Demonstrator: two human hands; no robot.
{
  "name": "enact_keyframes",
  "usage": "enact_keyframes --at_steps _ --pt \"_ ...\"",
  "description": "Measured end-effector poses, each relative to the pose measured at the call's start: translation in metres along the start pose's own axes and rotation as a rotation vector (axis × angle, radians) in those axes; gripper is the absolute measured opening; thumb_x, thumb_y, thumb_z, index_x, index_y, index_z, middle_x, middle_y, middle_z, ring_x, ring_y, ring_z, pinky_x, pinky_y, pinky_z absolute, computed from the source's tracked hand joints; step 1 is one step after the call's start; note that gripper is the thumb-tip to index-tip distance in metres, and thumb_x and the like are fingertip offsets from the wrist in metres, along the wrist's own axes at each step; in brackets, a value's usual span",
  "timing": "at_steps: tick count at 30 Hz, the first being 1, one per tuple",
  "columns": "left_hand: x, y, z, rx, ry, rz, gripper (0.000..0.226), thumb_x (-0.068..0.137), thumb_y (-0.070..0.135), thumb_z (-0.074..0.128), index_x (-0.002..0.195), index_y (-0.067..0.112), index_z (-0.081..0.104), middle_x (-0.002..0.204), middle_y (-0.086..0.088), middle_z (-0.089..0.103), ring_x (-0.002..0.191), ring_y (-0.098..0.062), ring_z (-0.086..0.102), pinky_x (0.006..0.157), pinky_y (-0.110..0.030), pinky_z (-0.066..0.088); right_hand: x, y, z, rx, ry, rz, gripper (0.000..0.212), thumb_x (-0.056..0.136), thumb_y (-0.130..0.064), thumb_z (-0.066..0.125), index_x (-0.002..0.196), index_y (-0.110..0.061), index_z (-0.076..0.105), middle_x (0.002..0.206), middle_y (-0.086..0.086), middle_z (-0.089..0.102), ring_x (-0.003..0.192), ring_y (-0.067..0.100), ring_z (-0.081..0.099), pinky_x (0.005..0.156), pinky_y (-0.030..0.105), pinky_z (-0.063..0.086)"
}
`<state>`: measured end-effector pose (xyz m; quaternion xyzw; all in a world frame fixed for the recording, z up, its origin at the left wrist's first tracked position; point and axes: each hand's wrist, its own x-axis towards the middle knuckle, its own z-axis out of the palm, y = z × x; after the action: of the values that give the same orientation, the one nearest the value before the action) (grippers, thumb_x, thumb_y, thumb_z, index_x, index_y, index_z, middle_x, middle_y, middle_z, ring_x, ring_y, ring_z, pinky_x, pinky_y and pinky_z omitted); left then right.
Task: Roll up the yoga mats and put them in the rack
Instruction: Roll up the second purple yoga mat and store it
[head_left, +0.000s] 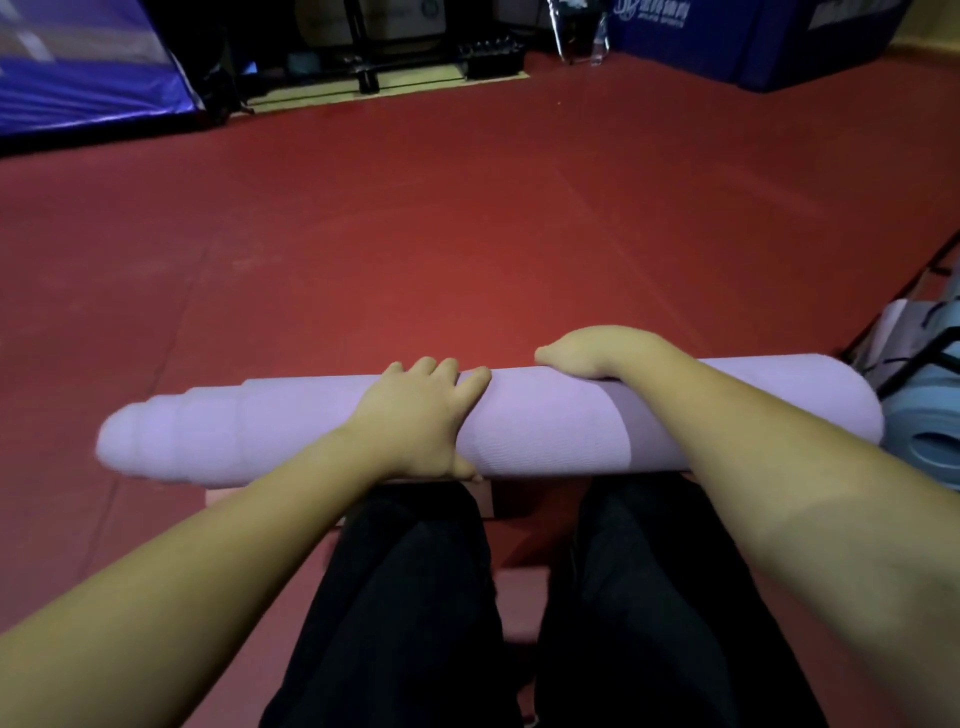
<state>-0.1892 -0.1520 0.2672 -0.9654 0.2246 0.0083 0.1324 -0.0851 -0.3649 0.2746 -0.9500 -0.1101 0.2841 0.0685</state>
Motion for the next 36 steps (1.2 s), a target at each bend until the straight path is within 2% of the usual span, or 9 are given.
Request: enact_keyframes --at_steps 3,6,14,19,21,24,28,31,36 --pt "-0.008 -0.011 -0.021 -0.091 -0.07 0.026 0.106 0.052 0.087 0.061 0.138 0.032 0.031 0.124 0.004 0.055 0.111 -0.026 0.054 0.082 -0.039 0.049 -0.009 -0.004 -0.007 -0.051 -0.109 -0.087 0.037 0.102 -0.038 0.032 0.113 -0.022 0.064 0.128 0.004 0.061 0.1 0.021 0.057 0.085 0.036 0.04" --pt "-0.01 -0.017 -0.026 -0.256 -0.274 0.036 0.097 0.047 0.089 0.064 0.125 0.04 0.036 0.116 0.009 0.059 0.107 -0.022 0.057 0.084 -0.039 0.049 -0.012 -0.005 0.001 -0.074 -0.157 -0.085 0.042 0.102 -0.044 0.035 0.132 -0.027 0.059 0.145 0.0 0.05 0.126 0.023 0.051 0.104 0.04 0.037" --pt "0.025 -0.045 -0.009 -0.89 -0.625 -0.028 0.069 0.061 0.048 0.09 0.121 0.042 0.055 0.114 0.021 0.067 0.107 -0.004 0.063 0.094 -0.028 0.049 -0.043 0.006 0.038 -0.013 0.476 -0.055 0.04 0.099 -0.052 0.036 0.085 -0.022 0.057 0.11 0.011 0.066 0.101 0.031 0.06 0.075 0.035 0.039" --pt "0.045 -0.047 -0.006 -1.049 -0.718 -0.093 0.069 0.064 0.035 0.09 0.124 0.038 0.057 0.119 0.008 0.069 0.104 -0.013 0.069 0.092 -0.033 0.053 -0.058 0.005 0.065 -0.113 0.574 -0.013 0.052 0.099 -0.056 0.032 0.111 -0.017 0.063 0.12 0.01 0.064 0.113 0.03 0.057 0.091 0.037 0.038" --pt "0.048 -0.043 -0.004 -1.021 -0.637 -0.075 0.066 0.062 0.045 0.088 0.122 0.037 0.06 0.119 0.011 0.068 0.107 -0.013 0.066 0.094 -0.033 0.051 -0.052 0.01 0.062 -0.082 0.567 0.02 0.05 0.098 -0.054 0.033 0.11 -0.017 0.064 0.119 0.011 0.065 0.11 0.031 0.059 0.089 0.037 0.04" --pt "0.042 -0.037 0.0 -0.745 -0.268 -0.005 0.08 0.057 0.077 0.063 0.126 0.037 0.061 0.124 0.013 0.055 0.118 -0.012 0.048 0.104 -0.036 0.039 -0.04 0.019 0.052 -0.038 0.459 0.065 0.054 0.096 -0.054 0.03 0.114 -0.017 0.066 0.121 0.013 0.065 0.11 0.033 0.059 0.088 0.038 0.043" --pt "0.008 0.005 0.031 -0.341 0.234 0.096 0.075 0.074 0.065 0.049 0.136 0.025 0.055 0.122 -0.01 0.054 0.109 -0.034 0.05 0.096 -0.054 0.045 -0.018 0.022 0.038 0.004 0.321 0.082 0.064 0.094 -0.058 0.025 0.12 -0.015 0.066 0.127 0.014 0.062 0.114 0.033 0.057 0.089 0.039 0.043" --pt "-0.007 0.039 0.055 -0.017 0.171 -0.019 0.115 0.052 0.072 0.068 0.147 0.017 0.036 0.137 -0.025 0.049 0.123 -0.047 0.049 0.099 -0.071 0.035 -0.006 0.015 0.031 0.023 0.24 0.078 0.069 0.093 -0.06 0.025 0.124 -0.013 0.064 0.134 0.016 0.058 0.116 0.033 0.056 0.091 0.04 0.043" --pt "0.002 0.033 0.054 0.035 0.1 -0.088 0.127 0.044 0.059 0.086 0.147 0.016 0.026 0.135 -0.026 0.05 0.117 -0.049 0.05 0.091 -0.069 0.04 -0.005 -0.001 0.021 0.044 0.128 0.044 0.063 0.101 -0.052 0.025 0.132 -0.008 0.058 0.144 0.018 0.049 0.125 0.032 0.05 0.093 0.037 0.037"
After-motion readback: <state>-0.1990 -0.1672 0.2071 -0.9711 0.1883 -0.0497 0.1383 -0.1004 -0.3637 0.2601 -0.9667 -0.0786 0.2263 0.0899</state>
